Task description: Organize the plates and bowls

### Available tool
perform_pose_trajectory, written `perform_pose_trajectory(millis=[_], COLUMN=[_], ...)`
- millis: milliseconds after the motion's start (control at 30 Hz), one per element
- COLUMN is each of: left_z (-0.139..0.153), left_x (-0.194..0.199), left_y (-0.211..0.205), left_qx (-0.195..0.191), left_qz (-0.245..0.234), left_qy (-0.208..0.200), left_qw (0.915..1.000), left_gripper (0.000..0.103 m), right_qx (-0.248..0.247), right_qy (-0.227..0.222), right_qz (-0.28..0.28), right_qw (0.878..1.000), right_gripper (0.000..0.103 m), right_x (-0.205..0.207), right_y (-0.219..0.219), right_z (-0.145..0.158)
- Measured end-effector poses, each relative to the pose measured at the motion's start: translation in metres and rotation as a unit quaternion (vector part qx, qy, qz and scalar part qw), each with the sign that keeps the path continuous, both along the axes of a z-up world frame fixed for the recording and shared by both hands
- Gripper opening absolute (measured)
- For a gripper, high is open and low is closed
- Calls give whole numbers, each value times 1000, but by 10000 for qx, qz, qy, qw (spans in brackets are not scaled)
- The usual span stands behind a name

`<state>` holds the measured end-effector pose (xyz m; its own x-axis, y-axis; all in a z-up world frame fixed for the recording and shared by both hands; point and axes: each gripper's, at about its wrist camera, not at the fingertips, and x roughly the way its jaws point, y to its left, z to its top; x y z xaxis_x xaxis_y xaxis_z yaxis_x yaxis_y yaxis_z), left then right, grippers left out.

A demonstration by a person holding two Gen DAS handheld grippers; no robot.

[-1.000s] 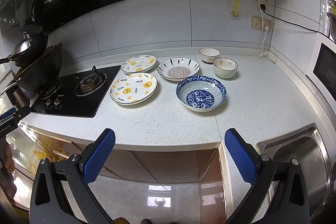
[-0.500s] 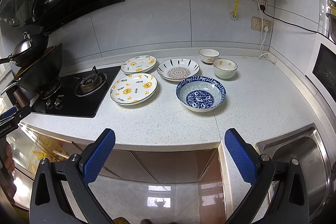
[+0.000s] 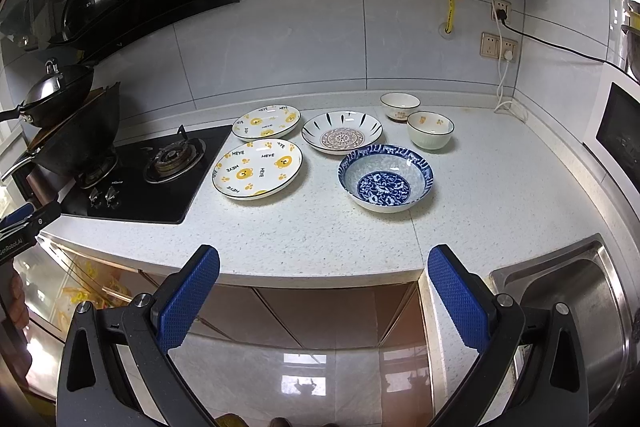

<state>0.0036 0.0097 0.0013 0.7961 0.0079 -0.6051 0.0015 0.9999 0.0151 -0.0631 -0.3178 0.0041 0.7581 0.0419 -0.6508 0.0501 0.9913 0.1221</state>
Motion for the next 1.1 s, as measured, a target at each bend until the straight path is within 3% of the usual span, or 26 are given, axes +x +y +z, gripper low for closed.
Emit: perform_pose_trajectory(millis=[333,1100], left_z=[-1,1], left_x=[2,34], left_y=[0,52], left_qx=[-19,-190], left_qz=[-19,-98], left_qy=[24,-87], left_qw=[10000,9997], left_gripper=[103,103], right_qx=[-25,-63], right_qy=[22,-208], right_qz=[5,46], right_qw=[10000,9998], right_gripper=[102,102], right_x=[1,24], right_y=[6,50], right_z=[-1,6])
